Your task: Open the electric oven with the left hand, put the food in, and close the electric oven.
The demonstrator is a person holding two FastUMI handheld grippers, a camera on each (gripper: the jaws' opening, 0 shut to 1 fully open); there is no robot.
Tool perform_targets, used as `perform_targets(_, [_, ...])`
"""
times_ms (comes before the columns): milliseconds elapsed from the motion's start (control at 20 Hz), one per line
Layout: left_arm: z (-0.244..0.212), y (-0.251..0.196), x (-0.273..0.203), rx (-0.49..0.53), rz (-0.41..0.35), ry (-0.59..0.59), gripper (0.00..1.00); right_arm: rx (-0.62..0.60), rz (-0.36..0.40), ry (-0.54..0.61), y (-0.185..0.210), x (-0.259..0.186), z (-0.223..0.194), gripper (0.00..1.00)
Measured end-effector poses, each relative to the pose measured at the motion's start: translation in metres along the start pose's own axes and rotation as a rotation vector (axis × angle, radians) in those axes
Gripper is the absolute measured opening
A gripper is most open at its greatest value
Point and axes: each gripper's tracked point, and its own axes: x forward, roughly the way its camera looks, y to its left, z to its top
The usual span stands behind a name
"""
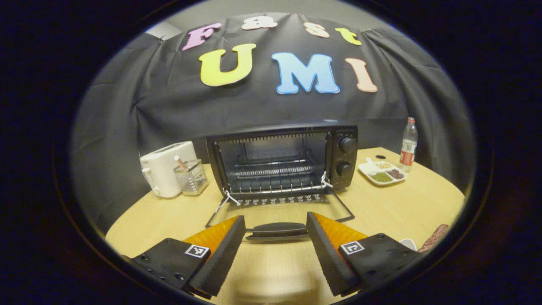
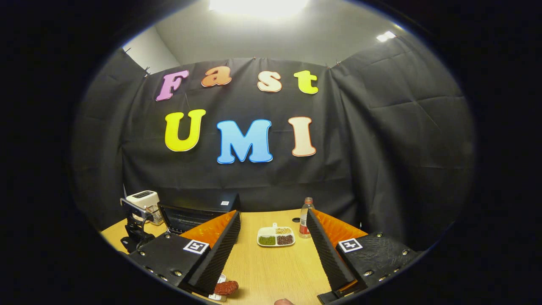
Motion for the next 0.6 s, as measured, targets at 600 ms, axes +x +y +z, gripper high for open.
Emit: perform_targets(600, [0.133, 0.03, -0.141, -0.028, 0.076, -0.271, 1.0, 0.073, 0.168, 0.135, 0.02, 0.008, -0.055, 0.96])
